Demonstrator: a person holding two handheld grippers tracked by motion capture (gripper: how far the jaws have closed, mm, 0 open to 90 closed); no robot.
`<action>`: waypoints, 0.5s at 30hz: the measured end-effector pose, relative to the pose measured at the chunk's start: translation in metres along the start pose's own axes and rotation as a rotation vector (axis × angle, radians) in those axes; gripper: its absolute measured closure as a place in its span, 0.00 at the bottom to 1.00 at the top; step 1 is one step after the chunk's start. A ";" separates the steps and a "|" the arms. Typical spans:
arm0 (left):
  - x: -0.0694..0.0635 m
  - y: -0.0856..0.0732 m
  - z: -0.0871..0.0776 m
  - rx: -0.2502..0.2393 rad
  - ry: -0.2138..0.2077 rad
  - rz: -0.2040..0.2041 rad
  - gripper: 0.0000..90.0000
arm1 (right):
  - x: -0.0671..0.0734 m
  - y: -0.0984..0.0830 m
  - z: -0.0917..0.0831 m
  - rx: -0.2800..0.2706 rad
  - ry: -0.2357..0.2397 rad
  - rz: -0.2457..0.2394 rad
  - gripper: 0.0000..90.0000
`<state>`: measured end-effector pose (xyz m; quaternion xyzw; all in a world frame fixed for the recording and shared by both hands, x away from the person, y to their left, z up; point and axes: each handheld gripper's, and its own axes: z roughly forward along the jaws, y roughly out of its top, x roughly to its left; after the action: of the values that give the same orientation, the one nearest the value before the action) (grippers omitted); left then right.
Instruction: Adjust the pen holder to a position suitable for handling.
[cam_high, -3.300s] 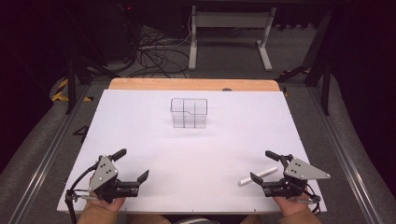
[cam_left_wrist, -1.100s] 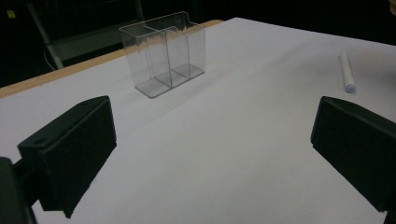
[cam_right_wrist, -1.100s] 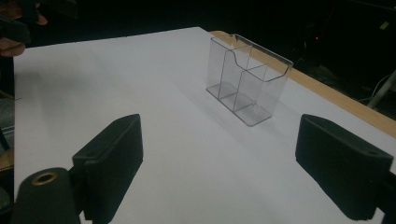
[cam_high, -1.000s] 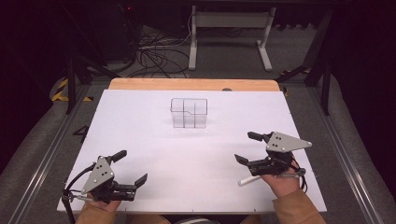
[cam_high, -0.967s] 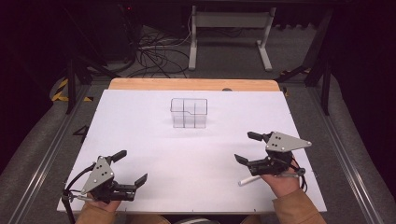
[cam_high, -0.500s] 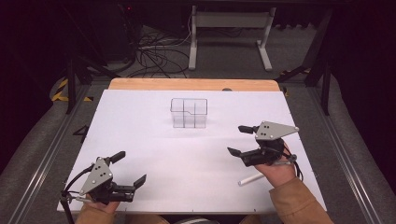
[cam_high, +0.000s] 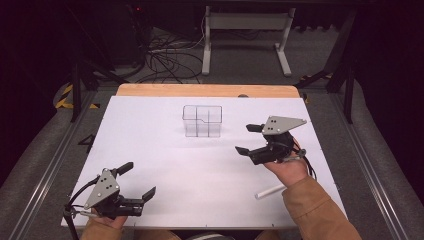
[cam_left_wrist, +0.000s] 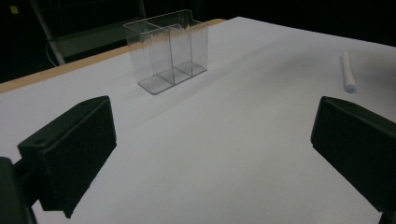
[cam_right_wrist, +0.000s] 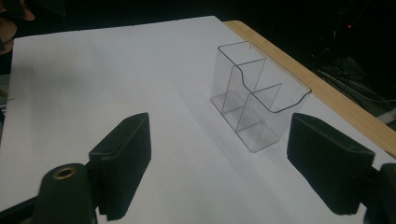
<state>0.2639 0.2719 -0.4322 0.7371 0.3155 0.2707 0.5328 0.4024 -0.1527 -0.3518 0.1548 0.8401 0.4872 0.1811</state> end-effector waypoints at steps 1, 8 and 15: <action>0.000 0.000 0.000 0.001 -0.001 -0.001 0.01 | -0.001 0.001 0.001 0.004 -0.003 -0.005 0.25; 0.001 0.000 -0.001 0.000 0.000 -0.002 0.01 | -0.007 0.009 0.010 0.010 0.000 -0.014 0.25; 0.001 0.000 0.000 -0.001 0.002 -0.002 0.01 | -0.015 0.013 0.018 0.021 -0.004 -0.009 0.25</action>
<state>0.2649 0.2725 -0.4319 0.7363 0.3167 0.2709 0.5331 0.4252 -0.1392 -0.3467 0.1538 0.8455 0.4773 0.1835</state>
